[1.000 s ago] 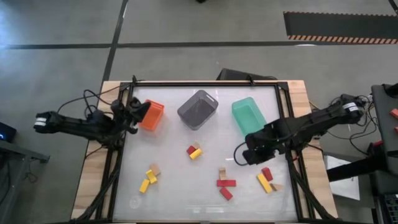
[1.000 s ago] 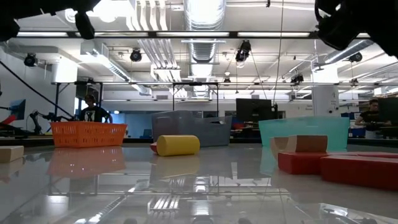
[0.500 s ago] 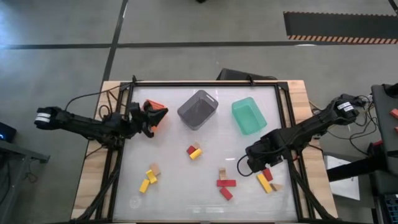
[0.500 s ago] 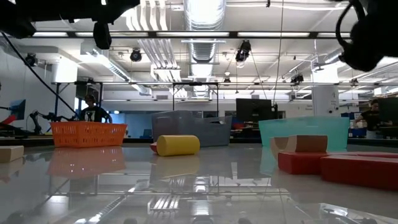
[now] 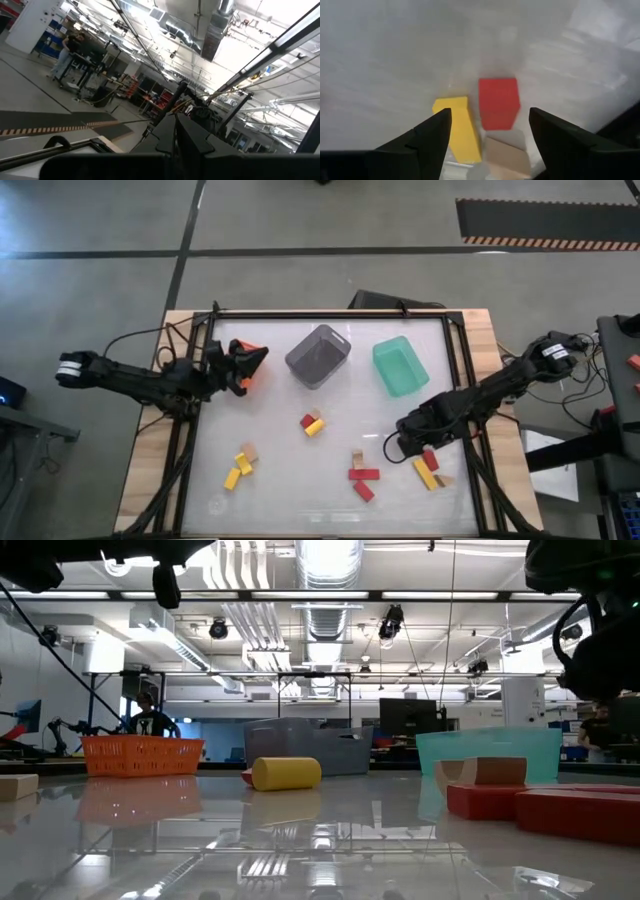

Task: Sort & place blocks by color
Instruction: Put the red block into the orange bin

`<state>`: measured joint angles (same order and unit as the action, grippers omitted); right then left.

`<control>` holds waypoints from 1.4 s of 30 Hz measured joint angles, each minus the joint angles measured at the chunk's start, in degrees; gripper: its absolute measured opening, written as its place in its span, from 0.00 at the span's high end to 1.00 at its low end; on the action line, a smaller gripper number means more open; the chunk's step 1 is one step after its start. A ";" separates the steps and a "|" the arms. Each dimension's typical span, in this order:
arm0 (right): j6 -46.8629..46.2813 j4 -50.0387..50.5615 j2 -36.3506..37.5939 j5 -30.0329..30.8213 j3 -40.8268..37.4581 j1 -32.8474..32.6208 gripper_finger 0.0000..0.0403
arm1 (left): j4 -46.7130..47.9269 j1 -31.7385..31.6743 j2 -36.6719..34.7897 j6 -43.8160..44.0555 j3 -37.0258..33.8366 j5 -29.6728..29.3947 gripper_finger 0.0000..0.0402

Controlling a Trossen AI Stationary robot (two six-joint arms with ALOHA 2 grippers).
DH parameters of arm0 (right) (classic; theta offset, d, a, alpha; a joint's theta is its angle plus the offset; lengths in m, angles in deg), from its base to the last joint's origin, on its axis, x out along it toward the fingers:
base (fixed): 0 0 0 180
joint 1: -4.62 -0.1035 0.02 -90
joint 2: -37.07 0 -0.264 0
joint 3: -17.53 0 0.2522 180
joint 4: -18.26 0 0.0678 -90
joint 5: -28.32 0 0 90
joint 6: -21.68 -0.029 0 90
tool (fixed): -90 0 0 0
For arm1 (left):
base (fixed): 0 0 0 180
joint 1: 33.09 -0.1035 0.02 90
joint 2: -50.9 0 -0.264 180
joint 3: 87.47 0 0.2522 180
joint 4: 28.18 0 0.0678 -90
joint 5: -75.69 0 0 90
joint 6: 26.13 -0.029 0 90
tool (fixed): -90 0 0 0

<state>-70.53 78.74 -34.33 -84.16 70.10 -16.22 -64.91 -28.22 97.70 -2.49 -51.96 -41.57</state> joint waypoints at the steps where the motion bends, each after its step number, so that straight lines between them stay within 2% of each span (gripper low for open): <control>1: -0.80 -0.92 -0.16 0.06 -0.40 -0.23 0.37 | -0.22 0.00 -0.02 0.00 0.00 -0.31 1.00; 16: -1.40 -2.79 -4.64 0.55 -1.41 -0.68 0.46 | -2.21 0.00 -0.36 0.02 -0.04 -0.75 1.00; 31: -0.58 -3.47 -6.30 0.44 -1.42 -0.66 0.70 | -2.13 0.00 -0.34 0.00 -0.28 -0.73 1.00; 42: 0.89 -1.25 -5.24 0.79 -1.43 -0.64 0.70 | -2.14 0.00 -0.34 -0.02 -0.46 -0.73 1.00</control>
<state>-69.64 77.48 -39.57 -83.38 68.67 -16.85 -67.05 -28.22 97.35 -2.51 -52.42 -42.30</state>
